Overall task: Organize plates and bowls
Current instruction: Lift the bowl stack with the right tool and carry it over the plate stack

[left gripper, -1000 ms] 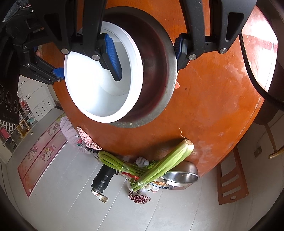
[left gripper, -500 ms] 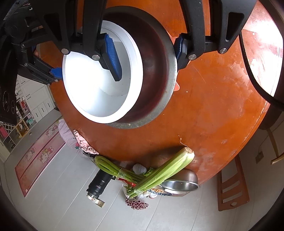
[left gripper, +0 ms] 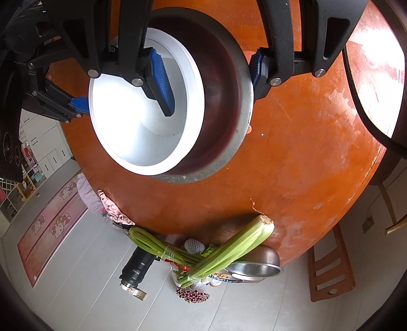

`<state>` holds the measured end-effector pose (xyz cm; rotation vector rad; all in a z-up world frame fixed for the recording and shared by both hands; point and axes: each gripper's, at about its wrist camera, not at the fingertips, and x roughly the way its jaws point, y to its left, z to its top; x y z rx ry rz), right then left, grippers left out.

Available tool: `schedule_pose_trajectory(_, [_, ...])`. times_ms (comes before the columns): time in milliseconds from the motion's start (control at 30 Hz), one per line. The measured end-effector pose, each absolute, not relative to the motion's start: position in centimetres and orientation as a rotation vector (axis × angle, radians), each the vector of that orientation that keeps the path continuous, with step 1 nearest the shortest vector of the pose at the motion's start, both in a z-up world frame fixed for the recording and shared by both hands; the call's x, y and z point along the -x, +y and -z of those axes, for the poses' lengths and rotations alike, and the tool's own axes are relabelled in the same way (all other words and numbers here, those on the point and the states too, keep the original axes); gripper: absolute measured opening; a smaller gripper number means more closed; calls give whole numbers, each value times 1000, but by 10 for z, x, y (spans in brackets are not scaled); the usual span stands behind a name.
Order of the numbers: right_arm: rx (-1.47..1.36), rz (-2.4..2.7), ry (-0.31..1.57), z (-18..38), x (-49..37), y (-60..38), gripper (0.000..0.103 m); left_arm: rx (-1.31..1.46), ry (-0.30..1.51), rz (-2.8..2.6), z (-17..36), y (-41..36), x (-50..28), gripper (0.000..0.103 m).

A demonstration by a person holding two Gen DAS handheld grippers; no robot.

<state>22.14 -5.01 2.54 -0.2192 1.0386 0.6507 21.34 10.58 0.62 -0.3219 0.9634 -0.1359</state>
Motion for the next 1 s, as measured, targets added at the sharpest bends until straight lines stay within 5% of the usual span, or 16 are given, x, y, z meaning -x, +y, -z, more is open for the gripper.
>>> schedule_pose_trajectory(1000, [244,-618,1028,-20,-223,-46,70,293,954,114,1,107,-218,51])
